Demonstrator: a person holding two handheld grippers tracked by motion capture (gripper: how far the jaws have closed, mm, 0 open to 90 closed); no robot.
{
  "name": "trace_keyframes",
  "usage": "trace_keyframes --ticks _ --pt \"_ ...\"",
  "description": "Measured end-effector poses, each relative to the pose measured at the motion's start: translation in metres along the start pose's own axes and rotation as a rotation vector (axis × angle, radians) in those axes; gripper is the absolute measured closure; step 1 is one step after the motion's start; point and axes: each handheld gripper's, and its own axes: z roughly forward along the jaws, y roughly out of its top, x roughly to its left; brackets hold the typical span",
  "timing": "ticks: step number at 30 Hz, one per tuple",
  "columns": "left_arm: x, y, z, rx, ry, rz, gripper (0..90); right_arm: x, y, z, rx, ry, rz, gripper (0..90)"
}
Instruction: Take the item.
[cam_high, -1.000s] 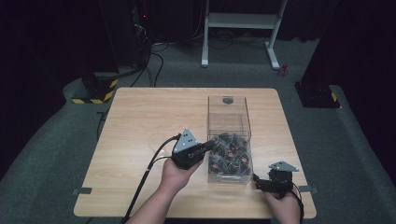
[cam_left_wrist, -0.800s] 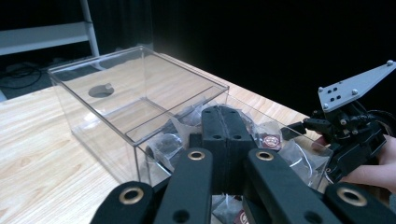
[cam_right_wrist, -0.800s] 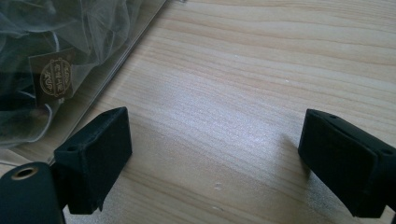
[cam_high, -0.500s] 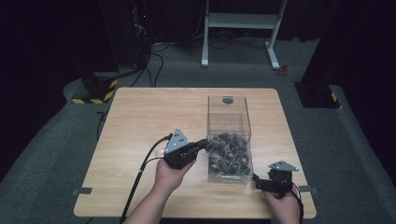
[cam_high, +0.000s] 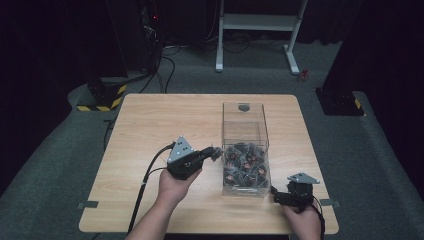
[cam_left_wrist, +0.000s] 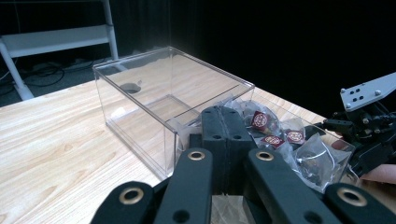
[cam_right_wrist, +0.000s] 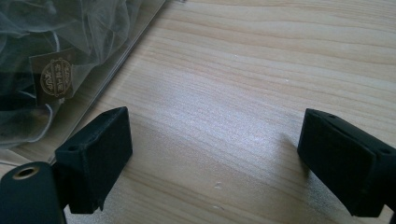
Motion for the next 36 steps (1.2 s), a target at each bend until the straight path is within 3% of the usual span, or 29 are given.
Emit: trace_keyframes --ticks 25,36 --pt "0.025 0.0 -0.021 -0.012 0.066 -0.013 90.0 0.0 0.0 0.0 0.001 0.001 0.002 9.7" --pt "0.045 -0.001 -0.039 -0.012 0.13 -0.025 90.0 0.0 0.0 0.0 0.001 0.001 0.001 9.7"
